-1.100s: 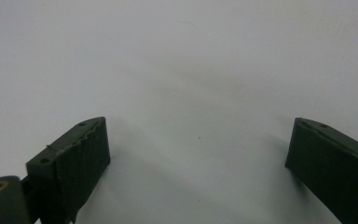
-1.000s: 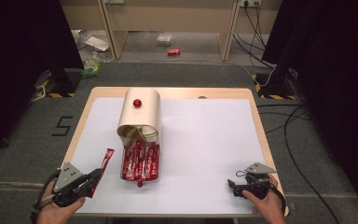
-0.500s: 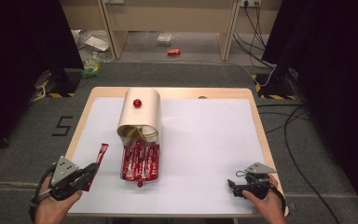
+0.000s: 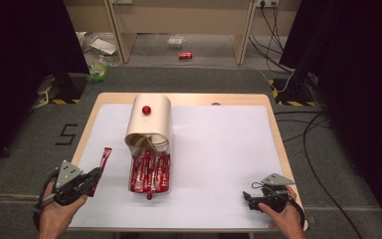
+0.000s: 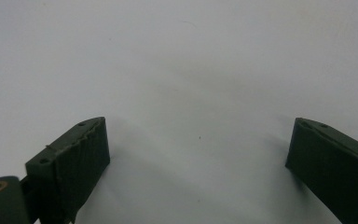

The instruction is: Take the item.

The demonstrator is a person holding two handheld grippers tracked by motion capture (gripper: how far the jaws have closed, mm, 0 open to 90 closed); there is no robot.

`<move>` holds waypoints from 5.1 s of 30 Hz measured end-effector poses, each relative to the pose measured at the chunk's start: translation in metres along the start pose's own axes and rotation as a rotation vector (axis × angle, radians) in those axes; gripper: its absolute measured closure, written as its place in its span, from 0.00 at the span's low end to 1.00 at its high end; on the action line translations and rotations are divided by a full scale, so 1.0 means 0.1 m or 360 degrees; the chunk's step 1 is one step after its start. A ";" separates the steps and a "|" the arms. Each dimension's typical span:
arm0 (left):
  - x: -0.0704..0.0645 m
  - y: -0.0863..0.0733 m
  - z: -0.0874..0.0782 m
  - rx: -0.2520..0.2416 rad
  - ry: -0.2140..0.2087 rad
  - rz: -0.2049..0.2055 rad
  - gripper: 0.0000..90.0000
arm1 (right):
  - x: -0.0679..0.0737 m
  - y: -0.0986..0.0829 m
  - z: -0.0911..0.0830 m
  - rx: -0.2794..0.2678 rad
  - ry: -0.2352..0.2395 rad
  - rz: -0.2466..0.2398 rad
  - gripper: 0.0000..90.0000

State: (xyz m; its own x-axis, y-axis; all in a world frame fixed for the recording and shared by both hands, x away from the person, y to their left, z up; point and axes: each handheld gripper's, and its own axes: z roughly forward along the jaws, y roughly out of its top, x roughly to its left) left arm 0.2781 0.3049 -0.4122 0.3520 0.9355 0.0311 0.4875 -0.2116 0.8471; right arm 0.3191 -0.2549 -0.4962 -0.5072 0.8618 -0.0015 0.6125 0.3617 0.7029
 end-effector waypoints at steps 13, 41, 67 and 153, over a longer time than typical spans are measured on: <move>0.10 0.03 0.17 0.0007 0.0039 -0.0022 0.96 | 0.00 0.00 0.00 0.0001 0.0002 0.0003 0.07; 0.19 0.05 0.71 0.0089 0.0108 -0.0049 0.96 | 0.00 0.00 0.00 0.0000 0.0002 0.0001 0.07; 0.24 0.00 0.98 0.0161 0.0157 -0.0049 0.96 | 0.00 0.00 0.00 0.0001 0.0002 0.0004 0.07; 0.09 -0.20 0.68 0.0003 -0.0001 -0.0172 0.24 | 0.00 0.00 0.00 0.0002 0.0002 0.0002 0.07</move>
State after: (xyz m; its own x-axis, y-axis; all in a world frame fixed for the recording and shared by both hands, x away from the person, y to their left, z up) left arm 0.3255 0.2984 -0.4647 0.2977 0.9527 -0.0606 0.5243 -0.1101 0.8444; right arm 0.3190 -0.2547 -0.4962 -0.5072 0.8619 0.0002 0.6138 0.3610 0.7021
